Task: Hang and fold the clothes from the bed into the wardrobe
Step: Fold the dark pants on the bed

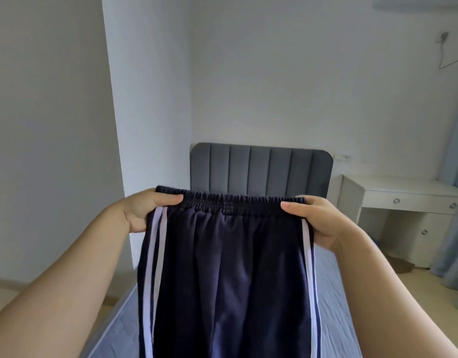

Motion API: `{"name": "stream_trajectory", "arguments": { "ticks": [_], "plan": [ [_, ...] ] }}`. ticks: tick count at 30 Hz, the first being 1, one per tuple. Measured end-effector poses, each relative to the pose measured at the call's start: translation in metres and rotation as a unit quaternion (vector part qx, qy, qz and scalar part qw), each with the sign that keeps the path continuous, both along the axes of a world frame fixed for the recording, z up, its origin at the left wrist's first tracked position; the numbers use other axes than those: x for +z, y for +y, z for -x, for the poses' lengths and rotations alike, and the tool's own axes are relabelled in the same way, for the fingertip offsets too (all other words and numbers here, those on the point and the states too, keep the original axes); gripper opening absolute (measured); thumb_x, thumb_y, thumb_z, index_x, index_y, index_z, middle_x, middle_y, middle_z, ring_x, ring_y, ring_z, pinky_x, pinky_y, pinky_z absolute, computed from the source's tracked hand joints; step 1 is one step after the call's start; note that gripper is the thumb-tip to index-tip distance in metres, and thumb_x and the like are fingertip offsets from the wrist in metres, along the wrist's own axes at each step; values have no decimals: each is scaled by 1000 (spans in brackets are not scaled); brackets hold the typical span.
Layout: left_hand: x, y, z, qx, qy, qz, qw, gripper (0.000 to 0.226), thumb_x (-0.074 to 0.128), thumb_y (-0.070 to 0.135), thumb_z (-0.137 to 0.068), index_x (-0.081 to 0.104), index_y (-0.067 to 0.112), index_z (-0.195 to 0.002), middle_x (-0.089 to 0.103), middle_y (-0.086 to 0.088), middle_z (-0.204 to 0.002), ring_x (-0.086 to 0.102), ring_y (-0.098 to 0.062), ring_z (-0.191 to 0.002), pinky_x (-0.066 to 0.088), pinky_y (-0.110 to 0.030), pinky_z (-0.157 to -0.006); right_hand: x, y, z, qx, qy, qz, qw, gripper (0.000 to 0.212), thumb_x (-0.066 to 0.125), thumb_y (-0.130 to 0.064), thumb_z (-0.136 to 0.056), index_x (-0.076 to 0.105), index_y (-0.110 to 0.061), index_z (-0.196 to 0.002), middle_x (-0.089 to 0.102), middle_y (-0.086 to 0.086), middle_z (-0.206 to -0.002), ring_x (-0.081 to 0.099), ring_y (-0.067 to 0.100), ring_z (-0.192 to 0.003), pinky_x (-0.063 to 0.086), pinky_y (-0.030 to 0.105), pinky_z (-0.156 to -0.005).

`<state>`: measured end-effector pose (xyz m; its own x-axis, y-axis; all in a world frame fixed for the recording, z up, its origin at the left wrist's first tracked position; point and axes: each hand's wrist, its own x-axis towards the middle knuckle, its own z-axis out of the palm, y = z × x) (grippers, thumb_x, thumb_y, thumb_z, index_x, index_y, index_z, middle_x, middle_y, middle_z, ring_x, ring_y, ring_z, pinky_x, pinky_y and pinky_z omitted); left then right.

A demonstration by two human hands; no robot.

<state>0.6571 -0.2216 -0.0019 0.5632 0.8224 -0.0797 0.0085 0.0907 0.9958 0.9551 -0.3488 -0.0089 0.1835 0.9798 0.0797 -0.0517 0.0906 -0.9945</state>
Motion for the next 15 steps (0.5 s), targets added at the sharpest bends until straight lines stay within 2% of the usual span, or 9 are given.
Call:
{"name": "stream_trajectory", "arguments": {
  "ticks": [3, 5, 7, 8, 9, 12, 15],
  "plan": [
    [-19, -6, -17, 100, 42, -4, 994, 14, 59, 4, -86, 71, 3, -80, 72, -13, -80, 69, -24, -72, 57, -35, -73, -23, 9, 6, -39, -3, 55, 998, 12, 59, -8, -90, 63, 4, -92, 72, 14, -76, 71, 23, -67, 56, 30, -57],
    [-33, -13, -33, 201, 48, -30, 978, 8, 63, 3, -85, 63, 6, -78, 68, -12, -79, 65, -25, -73, 53, -35, -79, -37, 13, 14, -78, -7, 90, 993, 17, 59, -10, -90, 59, 5, -97, 71, 19, -76, 69, 24, -65, 58, 36, -59],
    [-48, -22, -52, 283, 38, -47, 957, 15, 63, 3, -84, 58, 10, -72, 64, -11, -78, 61, -26, -75, 50, -35, -78, -49, 18, 22, -138, -35, 115, 983, 17, 61, -11, -88, 55, 3, -96, 63, 30, -84, 59, 28, -70, 56, 55, -76],
    [-54, -29, -61, 319, 40, -58, 945, 17, 63, 4, -84, 57, 12, -70, 63, -10, -78, 60, -26, -76, 50, -35, -79, -53, 20, 27, -165, -43, 121, 978, 15, 62, -11, -87, 52, -1, -93, 58, 27, -85, 53, 28, -75, 50, 62, -82],
    [-59, -36, -71, 350, 46, -71, 933, 18, 61, 5, -84, 57, 16, -70, 62, -7, -77, 59, -26, -77, 49, -34, -78, -54, 21, 33, -180, -42, 119, 976, 15, 63, -11, -85, 51, -3, -89, 55, 22, -87, 51, 27, -77, 46, 63, -86],
    [-70, -59, -99, 380, 47, -122, 916, 11, 57, 7, -84, 60, 17, -83, 63, -2, -82, 59, -25, -85, 48, -34, -81, -54, 24, 55, -152, -20, 102, 983, 17, 67, -9, -81, 51, -6, -83, 56, 17, -82, 55, 28, -75, 52, 55, -81],
    [-75, -71, -117, 334, 28, -149, 930, 13, 57, 9, -86, 63, 17, -95, 64, -2, -89, 61, -24, -90, 47, -32, -80, -51, 28, 73, -124, -4, 70, 990, 15, 68, -9, -81, 53, -6, -80, 61, 12, -73, 61, 24, -64, 53, 37, -63]
  ]
}}
